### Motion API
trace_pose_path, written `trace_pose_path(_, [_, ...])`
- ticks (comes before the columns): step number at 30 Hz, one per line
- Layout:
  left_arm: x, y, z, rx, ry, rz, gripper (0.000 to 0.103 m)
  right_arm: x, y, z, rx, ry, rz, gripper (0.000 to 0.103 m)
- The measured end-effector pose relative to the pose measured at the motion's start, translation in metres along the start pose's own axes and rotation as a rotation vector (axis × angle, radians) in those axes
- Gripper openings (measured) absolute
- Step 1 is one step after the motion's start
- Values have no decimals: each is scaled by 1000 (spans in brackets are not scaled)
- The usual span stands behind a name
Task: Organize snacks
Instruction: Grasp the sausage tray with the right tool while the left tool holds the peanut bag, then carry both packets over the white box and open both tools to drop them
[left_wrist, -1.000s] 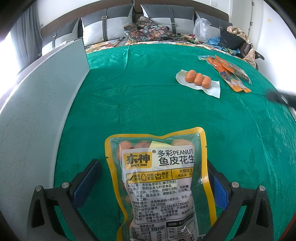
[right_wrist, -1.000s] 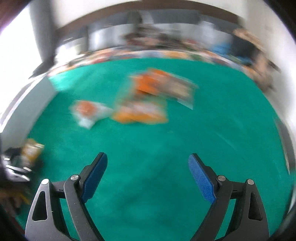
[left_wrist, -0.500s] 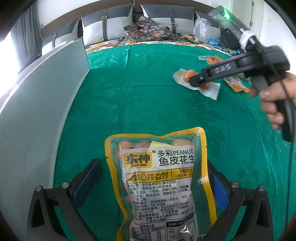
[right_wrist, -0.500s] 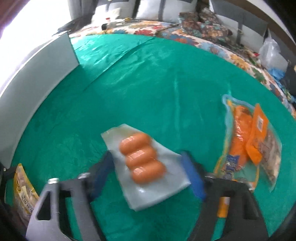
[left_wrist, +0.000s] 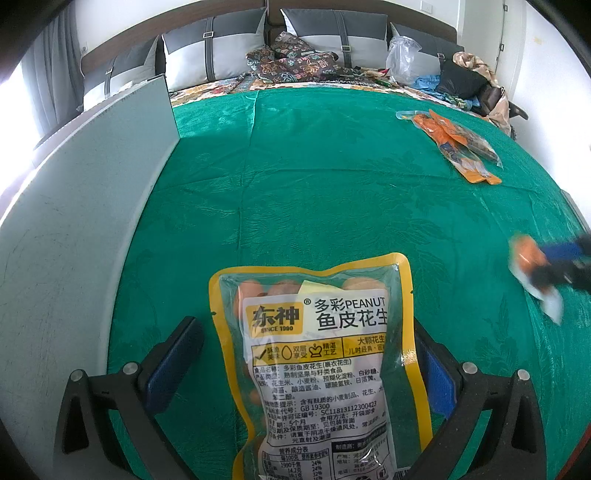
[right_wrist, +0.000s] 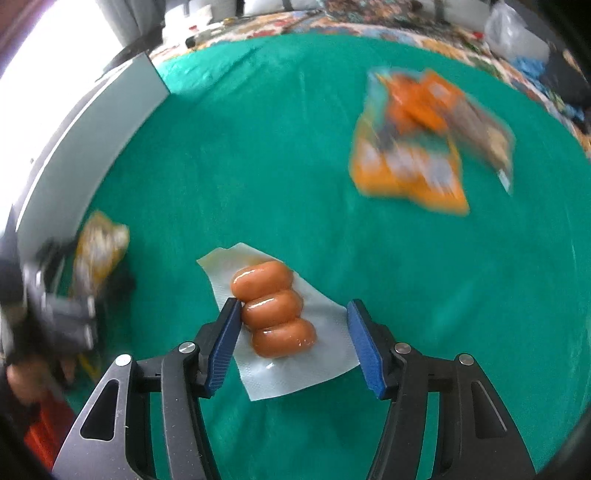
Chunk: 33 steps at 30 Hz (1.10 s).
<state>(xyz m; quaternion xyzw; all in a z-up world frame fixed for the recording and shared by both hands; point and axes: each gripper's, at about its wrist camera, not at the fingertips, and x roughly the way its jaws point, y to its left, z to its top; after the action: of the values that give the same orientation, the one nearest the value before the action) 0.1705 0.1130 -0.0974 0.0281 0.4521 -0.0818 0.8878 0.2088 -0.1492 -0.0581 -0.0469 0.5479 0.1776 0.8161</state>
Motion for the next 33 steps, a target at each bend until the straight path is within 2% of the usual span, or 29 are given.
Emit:
trace_pose_path(4, [0,0,0,0,0,0,103,-25,-24,-44,122,-52,26,61])
trace_pose_path(10, [0,0,0,0,1,-1,103,-53,-45,-85,397,-204,187,61])
trace_pose_path(11, [0,0,0,2,9,-2,103,-55,-44,-89,416,-219,203,61])
trace_pose_path(13, [0,-2,3,17,75,-16,102,-59,-41,-100,448,-245,244,61])
trace_pose_path(14, [0,-4,4,27,102,-23,100,-61,-38,-106,455,-252,262,61])
trace_pose_path(17, [-12,-10,1,84,107,-52,63,-66,-32,-113,460,-267,285,62])
trace_pose_path(18, [-15,-10,0,80,125,-77,58,-68,-33,-116,468,-275,291,62])
trace_pose_path(21, [-23,-5,-8,49,128,-106,57,-74,-38,-121,496,-295,306,61])
trace_pose_path(26, [-59,6,-14,-94,67,-219,57,-87,-42,-125,542,-341,350,62])
trace_pose_path(30, [-106,20,-10,-212,-20,-322,57,-96,-36,-119,545,-356,368,62])
trace_pose_path(33, [-144,45,-5,-273,-93,-356,57,-99,-22,-108,514,-354,375,62])
